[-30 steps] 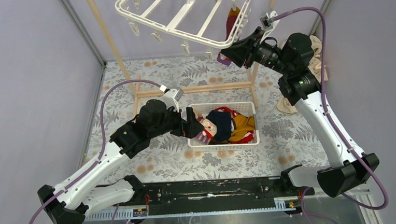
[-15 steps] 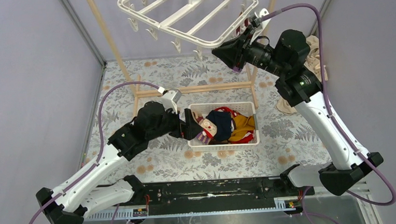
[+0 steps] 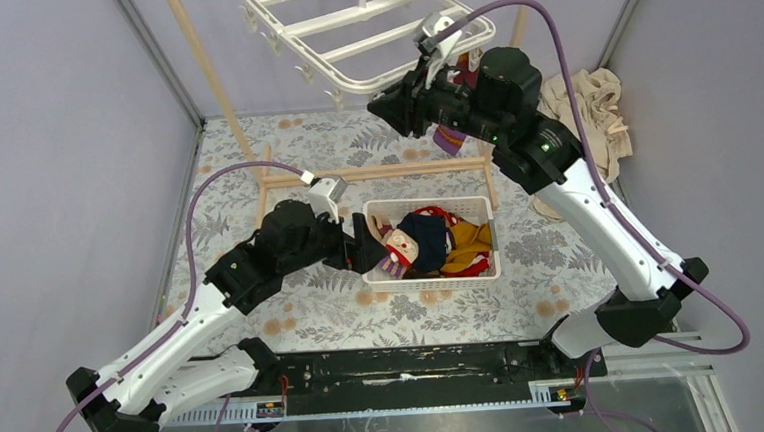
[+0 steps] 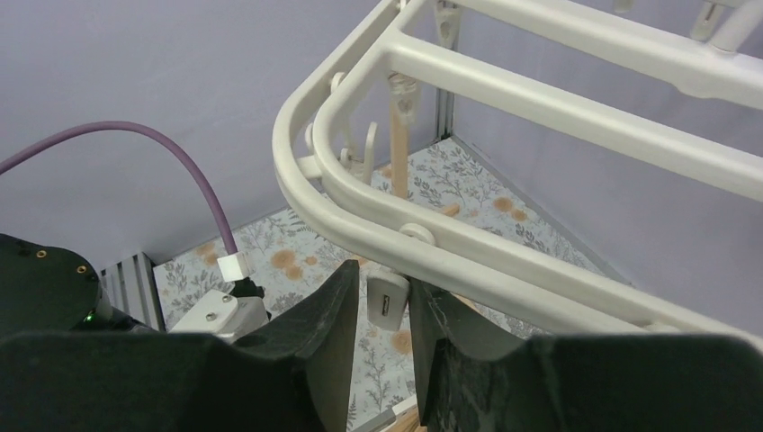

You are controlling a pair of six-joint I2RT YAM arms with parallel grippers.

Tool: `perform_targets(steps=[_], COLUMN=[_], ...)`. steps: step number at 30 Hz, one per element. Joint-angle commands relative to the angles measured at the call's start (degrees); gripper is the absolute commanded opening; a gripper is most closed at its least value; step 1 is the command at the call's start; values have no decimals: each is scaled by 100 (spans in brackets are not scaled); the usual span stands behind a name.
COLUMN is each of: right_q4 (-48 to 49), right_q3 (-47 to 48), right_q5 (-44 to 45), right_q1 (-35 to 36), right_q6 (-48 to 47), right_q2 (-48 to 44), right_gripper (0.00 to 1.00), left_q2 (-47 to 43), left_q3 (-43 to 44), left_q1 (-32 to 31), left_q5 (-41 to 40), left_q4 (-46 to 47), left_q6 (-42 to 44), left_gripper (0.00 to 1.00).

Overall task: Remove the socks clipped to the hanger
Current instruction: Remove the sock from the hanger.

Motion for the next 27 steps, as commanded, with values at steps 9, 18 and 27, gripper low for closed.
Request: perform_targets(steps=[9,18,27], right_q4=[-513,-840,-501], right_q3=[1454,2422,2407], right_q5=[959,1237,990], right_q1=[750,1011,1055], right_q6=[-531,-523,-456], right_q2=[942,1695,1981], right_gripper=[33,34,35], left_q2=[-173,-206,-289], left_q3=[-85,-130,-157], left_q1=[-25,-25,-25], left_q5=[-195,-223,-254], left_q4=[-54,-48,-82], left_q6=[-6,0,-23], left_gripper=[98,98,98])
